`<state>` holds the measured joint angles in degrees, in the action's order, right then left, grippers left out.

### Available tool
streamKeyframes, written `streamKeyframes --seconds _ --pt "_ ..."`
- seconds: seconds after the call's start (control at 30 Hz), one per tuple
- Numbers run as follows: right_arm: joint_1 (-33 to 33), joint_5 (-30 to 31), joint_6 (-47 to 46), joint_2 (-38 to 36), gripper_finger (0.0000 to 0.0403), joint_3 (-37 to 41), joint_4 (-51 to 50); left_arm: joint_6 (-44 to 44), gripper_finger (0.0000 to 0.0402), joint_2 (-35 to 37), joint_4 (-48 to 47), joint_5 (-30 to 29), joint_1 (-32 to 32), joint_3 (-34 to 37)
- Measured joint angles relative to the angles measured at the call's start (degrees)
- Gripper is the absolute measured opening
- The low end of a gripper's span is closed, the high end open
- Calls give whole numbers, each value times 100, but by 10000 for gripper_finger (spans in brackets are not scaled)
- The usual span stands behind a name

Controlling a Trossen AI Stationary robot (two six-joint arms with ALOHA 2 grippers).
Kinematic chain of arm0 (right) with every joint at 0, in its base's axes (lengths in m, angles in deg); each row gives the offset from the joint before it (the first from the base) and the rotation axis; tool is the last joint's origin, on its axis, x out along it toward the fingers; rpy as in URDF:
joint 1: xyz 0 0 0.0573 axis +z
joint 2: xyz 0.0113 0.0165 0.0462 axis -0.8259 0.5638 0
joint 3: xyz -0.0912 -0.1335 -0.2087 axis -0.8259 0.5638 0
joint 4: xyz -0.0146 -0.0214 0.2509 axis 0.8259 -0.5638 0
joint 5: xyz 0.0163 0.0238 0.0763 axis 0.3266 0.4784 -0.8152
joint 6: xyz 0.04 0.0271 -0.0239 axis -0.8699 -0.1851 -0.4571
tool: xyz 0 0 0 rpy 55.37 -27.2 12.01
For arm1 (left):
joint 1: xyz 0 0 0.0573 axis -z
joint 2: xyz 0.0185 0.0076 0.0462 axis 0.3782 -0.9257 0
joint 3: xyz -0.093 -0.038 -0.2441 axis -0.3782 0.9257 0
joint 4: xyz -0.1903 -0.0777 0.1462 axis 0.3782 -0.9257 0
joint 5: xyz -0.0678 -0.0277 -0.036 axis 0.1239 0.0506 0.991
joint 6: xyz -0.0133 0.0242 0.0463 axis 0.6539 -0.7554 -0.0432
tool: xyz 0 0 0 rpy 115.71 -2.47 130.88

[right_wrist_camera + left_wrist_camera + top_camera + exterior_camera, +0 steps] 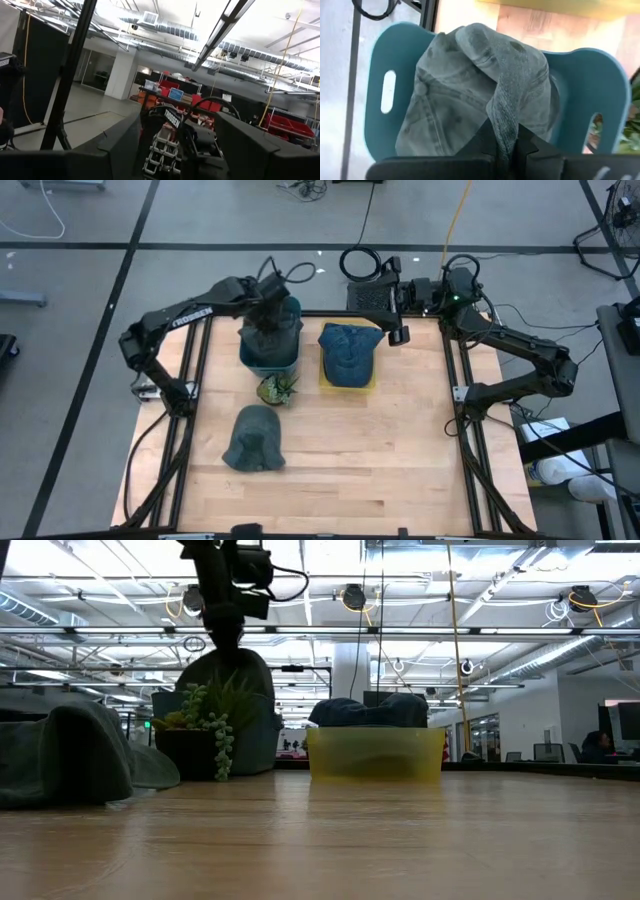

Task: Pick & Place hat
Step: Put the bottom black cap into the blue bin

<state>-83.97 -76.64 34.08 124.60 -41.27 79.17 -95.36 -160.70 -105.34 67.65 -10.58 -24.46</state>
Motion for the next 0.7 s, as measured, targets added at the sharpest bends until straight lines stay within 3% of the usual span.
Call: streamKeyframes --seconds 0.27,0.5,0.7 --pt "0 161 41 0 242 0 -144 -207 12 -388 179 -301 4 -2" --pt "-4 294 58 0 242 0 -177 -5 12 -607 320 -1410 21 -2" --pt "-2 294 162 0 242 0 -270 -130 12 -710 591 -1505 37 2"
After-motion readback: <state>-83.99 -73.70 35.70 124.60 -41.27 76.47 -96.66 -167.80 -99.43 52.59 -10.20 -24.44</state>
